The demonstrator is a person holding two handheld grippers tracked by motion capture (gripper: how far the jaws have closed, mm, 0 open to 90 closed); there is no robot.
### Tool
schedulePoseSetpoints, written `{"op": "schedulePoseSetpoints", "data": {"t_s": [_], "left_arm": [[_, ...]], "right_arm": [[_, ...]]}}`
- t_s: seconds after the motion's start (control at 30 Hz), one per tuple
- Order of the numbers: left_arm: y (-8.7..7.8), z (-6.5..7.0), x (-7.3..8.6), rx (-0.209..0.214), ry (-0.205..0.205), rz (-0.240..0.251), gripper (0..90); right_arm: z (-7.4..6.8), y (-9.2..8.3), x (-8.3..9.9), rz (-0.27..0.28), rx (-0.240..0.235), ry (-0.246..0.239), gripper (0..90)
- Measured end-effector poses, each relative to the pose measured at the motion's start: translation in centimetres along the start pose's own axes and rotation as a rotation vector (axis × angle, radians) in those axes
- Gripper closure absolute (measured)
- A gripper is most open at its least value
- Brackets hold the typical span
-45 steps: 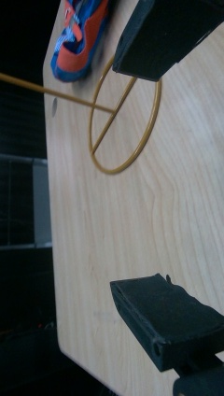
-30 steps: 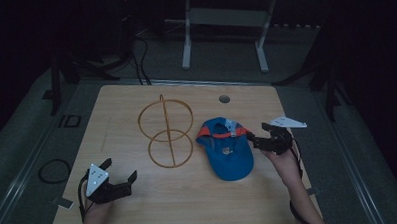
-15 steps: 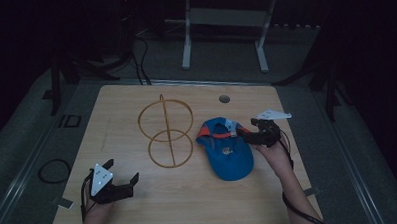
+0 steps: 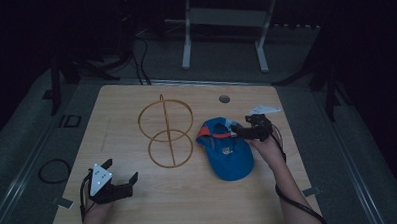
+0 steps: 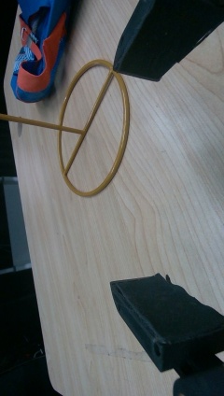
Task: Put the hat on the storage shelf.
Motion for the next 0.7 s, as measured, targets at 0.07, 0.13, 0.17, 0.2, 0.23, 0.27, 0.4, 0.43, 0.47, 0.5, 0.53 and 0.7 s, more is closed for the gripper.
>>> {"op": "schedulePoseSetpoints", "data": {"t_s": [0.07,0.13,0.17,0.2,0.23,0.27,0.4,0.43,0.47,0.5,0.53,0.7], "left_arm": [[0.0,0.0,-0.1,-0.002,-0.004,0.003,0.5],[0.0,-0.1,-0.1,0.0,-0.006,0.002,0.5],[0.0,-0.1,-0.1,0.0,-0.006,0.002,0.5],[0.0,-0.2,-0.1,0.001,-0.003,0.001,0.6],[0.0,-0.2,-0.1,0.006,-0.008,0.002,0.5],[0.0,-0.3,-0.1,0.008,-0.009,-0.002,0.5],[0.1,-0.5,0.2,0.018,-0.023,-0.01,0.6],[0.1,-0.5,0.2,0.02,-0.025,-0.011,0.5],[0.1,-0.5,0.2,0.021,-0.027,-0.008,0.5],[0.1,-0.5,0.2,0.024,-0.026,-0.008,0.5],[0.1,-0.4,0.2,0.027,-0.022,-0.011,0.5],[0.0,-0.5,0.2,0.03,-0.027,-0.012,0.5]], "right_arm": [[0.0,0.5,0.0,-0.018,-0.009,0.001,25.1],[0.2,1.1,-0.1,-0.03,-0.003,-0.008,26.1],[0.2,1.4,-0.1,-0.032,-0.005,-0.008,26.1],[0.3,1.7,-0.2,-0.033,-0.007,-0.009,26.1],[0.4,2.0,-0.2,-0.038,-0.003,-0.01,26.1],[0.5,2.3,-0.2,-0.039,-0.004,-0.004,26.1],[0.6,3.6,-0.2,-0.065,-0.007,-0.011,26.1],[0.6,3.9,-0.2,-0.074,-0.011,-0.016,26.1],[0.6,4.3,-0.2,-0.092,-0.004,-0.027,26.1],[0.5,4.6,-0.2,-0.107,0.001,-0.039,26.1],[0.4,4.9,-0.1,-0.117,0.004,-0.051,26.1],[0.6,6.5,0.7,-0.163,0.027,-0.055,26.1]]}}
Point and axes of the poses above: each handheld gripper's, and its own axes: y roughly forward along the jaws, x roughly out of its underside, z roughly to its right, the point moved 6 cm from there along y, roughly forward along the jaws, and after that the axes turned 4 degrees about y, right-handed, at the moved point
